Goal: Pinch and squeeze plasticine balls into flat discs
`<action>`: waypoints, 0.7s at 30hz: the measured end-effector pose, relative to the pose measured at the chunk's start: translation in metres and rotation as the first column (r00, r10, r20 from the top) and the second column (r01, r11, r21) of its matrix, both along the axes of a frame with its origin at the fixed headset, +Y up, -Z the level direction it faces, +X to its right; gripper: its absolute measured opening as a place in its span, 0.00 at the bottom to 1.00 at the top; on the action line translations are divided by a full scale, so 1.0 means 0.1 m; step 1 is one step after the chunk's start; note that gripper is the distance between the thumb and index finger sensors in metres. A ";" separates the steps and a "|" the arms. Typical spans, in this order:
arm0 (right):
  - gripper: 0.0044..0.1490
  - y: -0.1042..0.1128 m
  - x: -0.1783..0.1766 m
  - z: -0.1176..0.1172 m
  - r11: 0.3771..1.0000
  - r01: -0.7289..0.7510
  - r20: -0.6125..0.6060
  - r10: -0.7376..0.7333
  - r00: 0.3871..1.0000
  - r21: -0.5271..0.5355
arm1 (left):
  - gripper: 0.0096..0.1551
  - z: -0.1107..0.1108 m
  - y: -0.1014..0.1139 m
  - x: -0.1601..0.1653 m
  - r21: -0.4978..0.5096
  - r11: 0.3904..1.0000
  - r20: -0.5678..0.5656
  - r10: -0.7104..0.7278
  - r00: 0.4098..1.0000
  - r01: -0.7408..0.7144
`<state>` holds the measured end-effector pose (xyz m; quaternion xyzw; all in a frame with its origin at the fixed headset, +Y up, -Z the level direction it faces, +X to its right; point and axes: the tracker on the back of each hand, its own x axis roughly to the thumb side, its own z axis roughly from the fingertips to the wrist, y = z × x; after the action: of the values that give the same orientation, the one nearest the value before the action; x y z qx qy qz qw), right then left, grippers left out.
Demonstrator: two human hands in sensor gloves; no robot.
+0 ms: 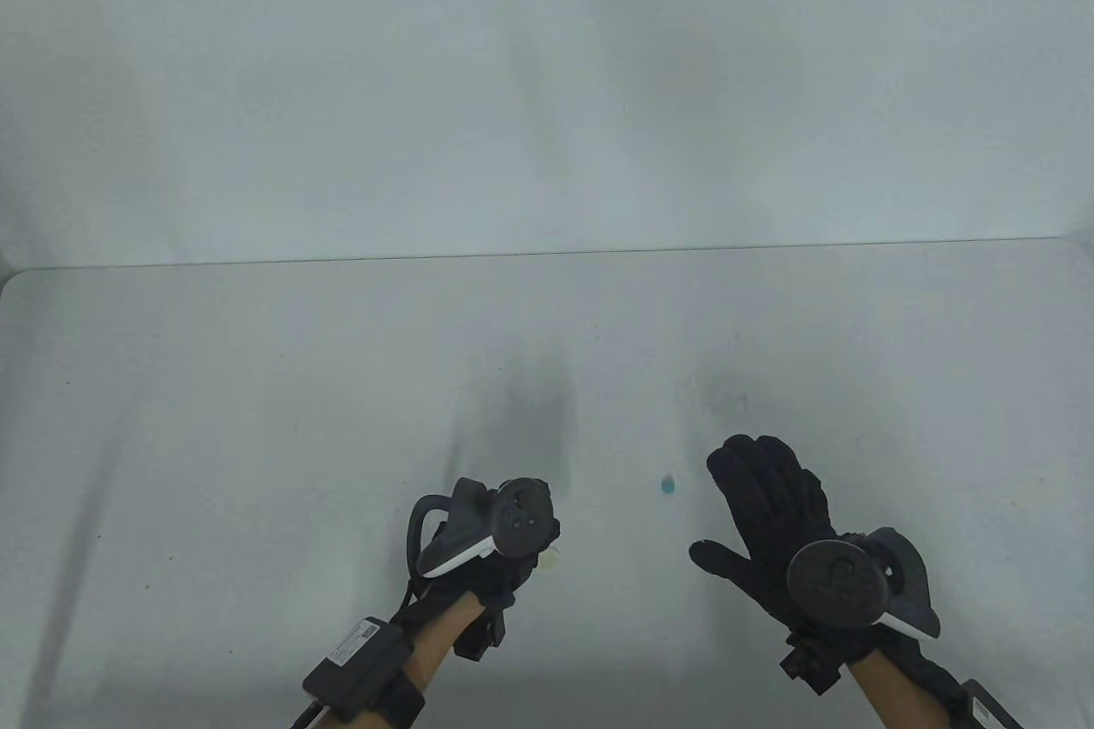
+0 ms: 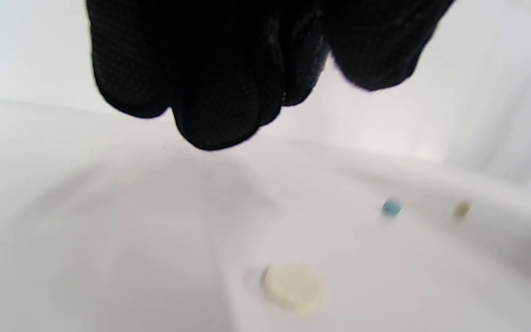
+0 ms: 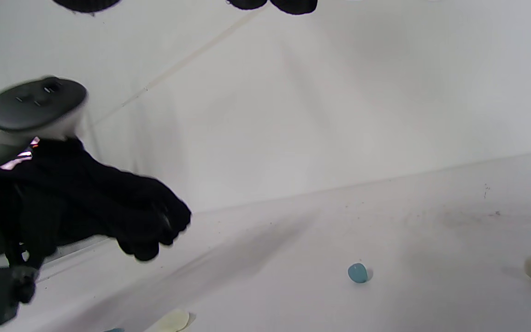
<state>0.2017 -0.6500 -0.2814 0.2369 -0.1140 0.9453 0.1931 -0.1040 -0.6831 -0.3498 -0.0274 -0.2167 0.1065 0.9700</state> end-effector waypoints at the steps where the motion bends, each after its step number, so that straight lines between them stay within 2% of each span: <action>1: 0.55 0.00 0.00 0.00 1.000 0.000 -0.001 0.000 1.000 0.001 | 0.37 0.04 0.06 -0.03 0.016 0.999 0.007 0.032 0.999 -0.032; 5: 0.55 -0.01 -0.01 0.00 1.000 -0.008 -0.004 0.008 1.000 0.000 | 0.44 0.27 0.30 -0.17 0.088 0.988 0.058 0.122 0.991 -0.127; 8: 0.55 -0.02 -0.01 0.00 1.000 -0.008 -0.003 0.008 1.000 -0.009 | 0.47 0.42 0.37 -0.23 0.114 0.984 0.094 0.128 0.987 -0.138; 14: 0.55 -0.01 -0.02 0.01 1.000 -0.012 -0.006 0.012 1.000 -0.005 | 0.53 0.63 0.28 -0.33 0.114 0.987 0.128 0.099 0.987 -0.114; 18: 0.55 -0.02 -0.03 0.01 1.000 -0.022 -0.002 0.022 1.000 -0.006 | 0.53 0.63 0.22 -0.39 0.184 0.981 0.102 0.043 0.994 -0.062; 21: 0.55 -0.03 -0.04 0.00 0.999 -0.035 0.001 0.035 0.999 -0.015 | 0.53 0.63 0.25 -0.42 0.180 0.976 0.094 0.105 0.990 -0.121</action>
<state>0.1972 -0.6532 -0.2816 0.2367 -0.1026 0.9496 0.1782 -0.1462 -0.6578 -0.2865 0.0707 -0.2674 0.1396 0.9508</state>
